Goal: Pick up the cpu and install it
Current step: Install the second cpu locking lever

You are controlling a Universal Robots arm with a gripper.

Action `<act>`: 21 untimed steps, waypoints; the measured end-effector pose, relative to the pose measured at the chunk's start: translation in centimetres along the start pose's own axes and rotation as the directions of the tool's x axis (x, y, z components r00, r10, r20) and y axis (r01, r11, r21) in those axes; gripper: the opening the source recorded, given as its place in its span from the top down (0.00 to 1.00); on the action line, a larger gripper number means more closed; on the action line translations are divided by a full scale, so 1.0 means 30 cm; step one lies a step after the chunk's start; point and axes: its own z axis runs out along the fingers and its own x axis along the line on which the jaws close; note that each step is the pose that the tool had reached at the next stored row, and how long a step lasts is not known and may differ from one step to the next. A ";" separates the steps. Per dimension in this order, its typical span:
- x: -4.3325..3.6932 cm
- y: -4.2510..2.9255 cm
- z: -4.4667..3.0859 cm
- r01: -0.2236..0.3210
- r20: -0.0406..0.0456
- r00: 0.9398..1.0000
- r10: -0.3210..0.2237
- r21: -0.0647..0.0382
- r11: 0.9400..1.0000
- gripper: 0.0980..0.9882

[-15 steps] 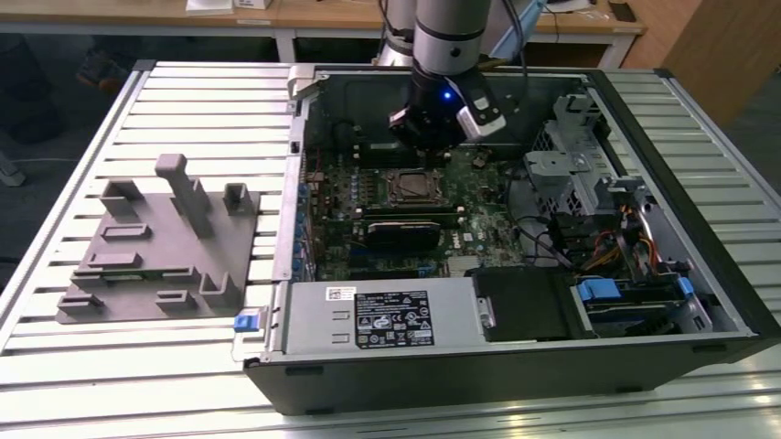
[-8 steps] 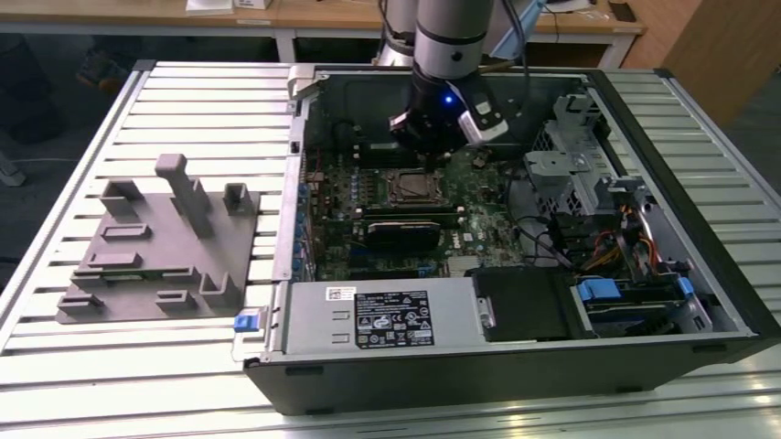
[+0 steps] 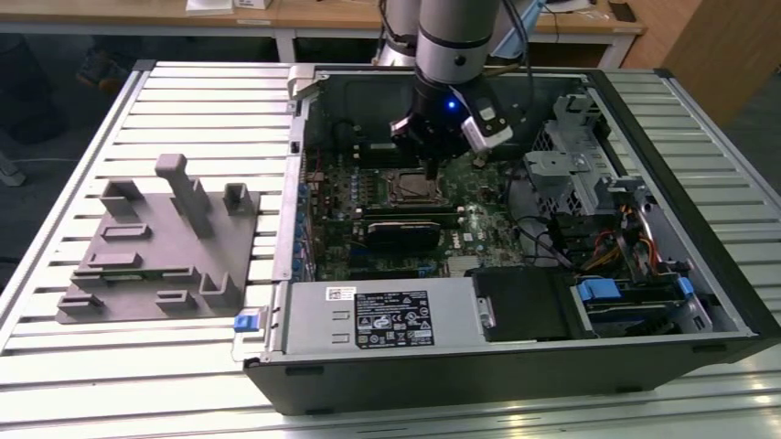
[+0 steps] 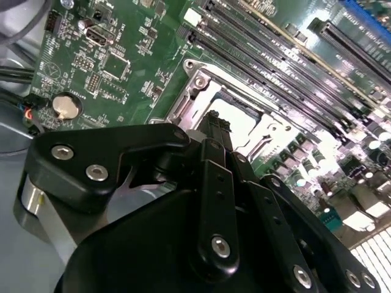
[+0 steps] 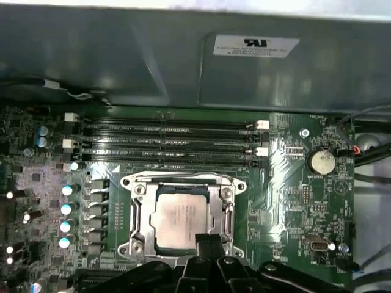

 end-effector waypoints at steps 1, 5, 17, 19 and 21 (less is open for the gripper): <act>0.000 0.000 -0.009 0.000 0.000 1.000 0.000 0.000 1.000 0.99; -0.001 -0.001 -0.041 0.000 0.000 1.000 0.000 0.000 1.000 0.99; 0.000 -0.076 -0.045 0.000 0.000 1.000 0.000 0.000 1.000 0.99; 0.001 -0.091 -0.046 0.000 -0.001 1.000 0.000 0.000 1.000 0.99; 0.001 -0.099 -0.046 0.000 -0.001 1.000 0.000 0.000 1.000 0.99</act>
